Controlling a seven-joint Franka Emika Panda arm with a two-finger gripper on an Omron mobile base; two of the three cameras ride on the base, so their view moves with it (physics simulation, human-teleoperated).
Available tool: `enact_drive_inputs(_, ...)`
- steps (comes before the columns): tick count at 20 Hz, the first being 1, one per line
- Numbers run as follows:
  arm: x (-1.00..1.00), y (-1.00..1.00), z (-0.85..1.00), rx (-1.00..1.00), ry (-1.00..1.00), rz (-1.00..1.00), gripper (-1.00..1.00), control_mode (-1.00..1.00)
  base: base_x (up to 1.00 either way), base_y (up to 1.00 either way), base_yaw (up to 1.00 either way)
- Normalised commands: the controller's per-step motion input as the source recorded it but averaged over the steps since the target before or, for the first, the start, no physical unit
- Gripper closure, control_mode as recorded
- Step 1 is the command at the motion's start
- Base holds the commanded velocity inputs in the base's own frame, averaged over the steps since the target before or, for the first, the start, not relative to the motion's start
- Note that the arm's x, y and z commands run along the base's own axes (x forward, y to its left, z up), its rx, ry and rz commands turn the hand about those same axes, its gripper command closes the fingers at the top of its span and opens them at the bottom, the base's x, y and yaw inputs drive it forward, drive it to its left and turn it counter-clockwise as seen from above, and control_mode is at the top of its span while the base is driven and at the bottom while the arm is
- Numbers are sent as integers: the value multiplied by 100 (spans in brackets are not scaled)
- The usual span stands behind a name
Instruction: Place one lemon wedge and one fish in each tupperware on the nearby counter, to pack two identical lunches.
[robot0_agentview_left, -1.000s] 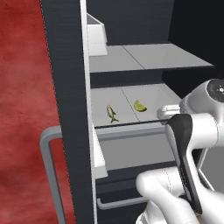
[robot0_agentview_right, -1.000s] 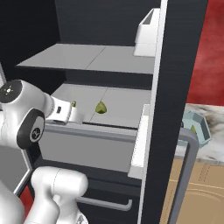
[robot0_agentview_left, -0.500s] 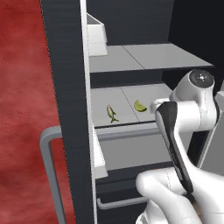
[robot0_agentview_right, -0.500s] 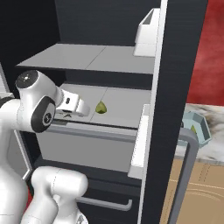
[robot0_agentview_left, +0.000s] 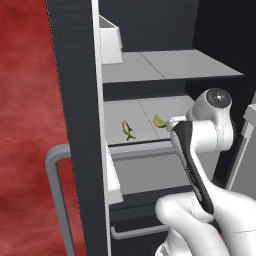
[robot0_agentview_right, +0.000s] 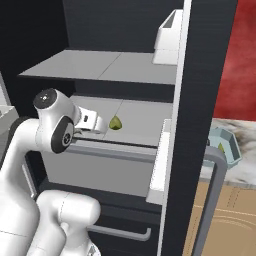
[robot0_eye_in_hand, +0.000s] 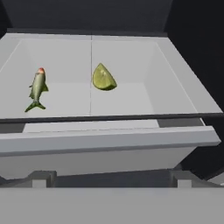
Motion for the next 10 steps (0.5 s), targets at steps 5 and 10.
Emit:
enact_drive_inputs(5,26,0,-11,0,-8,3,-100,-100,0,0,0)
enact_drive_inputs(10,26,0,0,0,-1,0,-100,-100,0,0,0)
